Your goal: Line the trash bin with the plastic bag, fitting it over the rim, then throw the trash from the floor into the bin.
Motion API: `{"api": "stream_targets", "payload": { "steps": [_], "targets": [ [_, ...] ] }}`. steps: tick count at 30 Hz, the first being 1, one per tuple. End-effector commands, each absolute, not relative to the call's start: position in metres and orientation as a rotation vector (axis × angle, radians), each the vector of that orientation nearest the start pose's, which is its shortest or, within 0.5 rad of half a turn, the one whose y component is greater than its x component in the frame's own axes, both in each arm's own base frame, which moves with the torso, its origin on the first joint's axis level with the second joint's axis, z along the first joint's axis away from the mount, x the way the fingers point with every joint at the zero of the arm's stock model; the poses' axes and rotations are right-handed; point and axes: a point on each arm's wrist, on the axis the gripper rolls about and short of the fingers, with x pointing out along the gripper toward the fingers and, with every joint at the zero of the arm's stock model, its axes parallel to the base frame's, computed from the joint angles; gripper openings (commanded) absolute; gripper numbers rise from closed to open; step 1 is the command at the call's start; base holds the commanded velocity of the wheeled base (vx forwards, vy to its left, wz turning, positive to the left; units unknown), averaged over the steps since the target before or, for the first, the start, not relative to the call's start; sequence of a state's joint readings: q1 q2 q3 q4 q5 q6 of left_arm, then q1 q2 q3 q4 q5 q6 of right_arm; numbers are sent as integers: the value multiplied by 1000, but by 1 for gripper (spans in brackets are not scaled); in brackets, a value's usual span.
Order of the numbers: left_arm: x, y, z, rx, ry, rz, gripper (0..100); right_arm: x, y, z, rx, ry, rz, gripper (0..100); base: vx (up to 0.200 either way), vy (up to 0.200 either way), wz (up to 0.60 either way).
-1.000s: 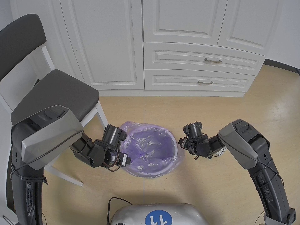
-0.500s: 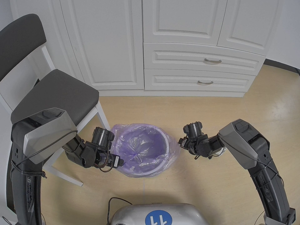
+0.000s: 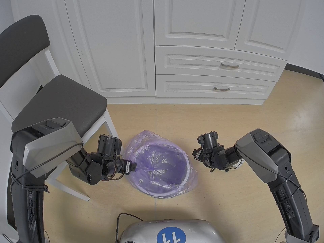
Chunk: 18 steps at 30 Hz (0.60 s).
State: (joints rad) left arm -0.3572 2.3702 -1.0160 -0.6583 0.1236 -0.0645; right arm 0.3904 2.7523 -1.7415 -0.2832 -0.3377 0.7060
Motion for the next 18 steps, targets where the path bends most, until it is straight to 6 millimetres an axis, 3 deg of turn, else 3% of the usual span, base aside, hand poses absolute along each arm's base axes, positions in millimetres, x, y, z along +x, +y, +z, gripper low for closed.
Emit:
{"api": "stream_targets", "payload": {
  "steps": [1, 10, 11, 18],
  "targets": [
    [378, -142, -12, 97, 673, -207, 100, 473, 188, -63, 411, 660, -189, 100, 0, 0, 0],
    [360, -128, 11, 159, 709, -208, 100, 474, 186, -64, 409, 657, -195, 100, 0, 0, 0],
    [357, -117, 20, 192, 727, -203, 100, 474, 186, -64, 409, 657, -195, 100, 0, 0, 0],
    [353, -97, 19, 231, 803, -237, 100, 475, 186, -64, 410, 657, -196, 100, 0, 0, 0]
  ]
}}
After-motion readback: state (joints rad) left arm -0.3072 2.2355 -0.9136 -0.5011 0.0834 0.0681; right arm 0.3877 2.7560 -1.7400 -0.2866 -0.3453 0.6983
